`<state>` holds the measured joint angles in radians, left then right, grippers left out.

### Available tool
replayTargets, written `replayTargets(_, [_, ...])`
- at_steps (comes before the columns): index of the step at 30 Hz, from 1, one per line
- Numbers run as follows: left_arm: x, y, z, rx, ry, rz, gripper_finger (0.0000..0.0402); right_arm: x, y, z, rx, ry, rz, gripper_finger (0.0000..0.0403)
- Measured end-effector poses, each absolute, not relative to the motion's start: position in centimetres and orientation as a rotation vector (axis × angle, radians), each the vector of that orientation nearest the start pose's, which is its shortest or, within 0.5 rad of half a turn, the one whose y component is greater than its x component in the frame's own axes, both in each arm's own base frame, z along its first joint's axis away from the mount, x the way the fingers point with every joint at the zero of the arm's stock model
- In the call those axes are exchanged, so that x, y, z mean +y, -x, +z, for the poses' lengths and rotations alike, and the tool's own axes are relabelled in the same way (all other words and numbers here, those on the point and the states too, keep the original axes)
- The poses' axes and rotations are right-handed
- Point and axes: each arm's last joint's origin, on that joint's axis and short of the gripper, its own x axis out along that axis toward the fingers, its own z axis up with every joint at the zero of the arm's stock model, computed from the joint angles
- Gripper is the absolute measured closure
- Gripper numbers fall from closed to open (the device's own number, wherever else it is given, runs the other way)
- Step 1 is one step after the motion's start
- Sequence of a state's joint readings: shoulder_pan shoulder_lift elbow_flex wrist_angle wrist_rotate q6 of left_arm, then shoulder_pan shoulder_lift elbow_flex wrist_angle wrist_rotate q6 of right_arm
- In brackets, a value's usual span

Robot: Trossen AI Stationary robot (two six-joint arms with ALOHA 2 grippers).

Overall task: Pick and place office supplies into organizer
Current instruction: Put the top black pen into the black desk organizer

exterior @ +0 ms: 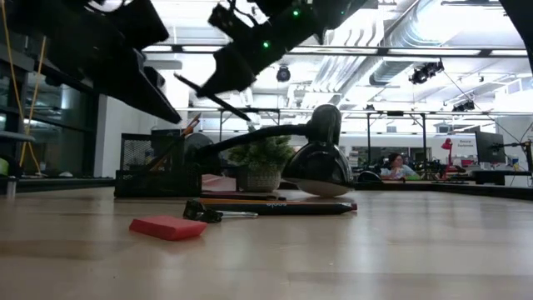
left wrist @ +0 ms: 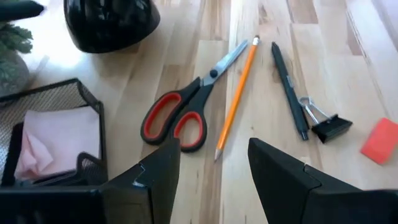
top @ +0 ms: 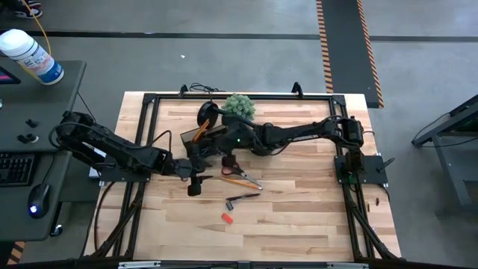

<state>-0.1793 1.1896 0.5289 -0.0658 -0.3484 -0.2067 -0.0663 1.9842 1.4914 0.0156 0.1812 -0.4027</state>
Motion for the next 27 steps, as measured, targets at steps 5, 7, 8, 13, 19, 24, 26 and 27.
replayTargets(5, [-3.9, -21.1, 19.2, 0.642, -0.013, 0.262, 0.0222, -5.5, -45.8, 24.8, 0.372, 0.285, -0.044, 0.0377])
replayTargets(7, [-4.3, -20.7, 19.7, 0.618, -0.027, 0.284, 0.0222, -6.2, -45.9, 25.1, 0.31, 0.241, -0.007, 0.0377])
replayTargets(8, [-4.5, -20.4, 19.9, 0.61, -0.037, 0.294, 0.0222, -6.5, -46.0, 25.2, 0.284, 0.218, 0.011, 0.0377])
replayTargets(13, [-5.1, -19.6, 20.9, 0.538, -0.063, 0.332, 0.0222, -7.9, -46.6, 24.9, 0.151, 0.133, 0.11, 0.0377])
replayTargets(19, [-5.5, -18.8, 21.6, 0.504, -0.077, 0.342, 0.0222, -8.8, -47.7, 23.6, -0.006, 0.071, 0.166, 0.0377])
replayTargets(24, [-5.4, -18.7, 21.8, 0.485, -0.077, 0.362, 0.0222, -9.0, -48.5, 21.8, -0.09, 0.056, 0.145, 0.0377])
replayTargets(26, [-5.3, -18.6, 21.9, 0.485, -0.087, 0.369, 0.0222, -9.1, -48.7, 21.2, -0.13, 0.053, 0.122, 0.0377])
replayTargets(27, [-5.3, -18.6, 21.9, 0.482, -0.089, 0.374, 0.0222, -9.2, -48.8, 20.9, -0.152, 0.055, 0.106, 0.0377])
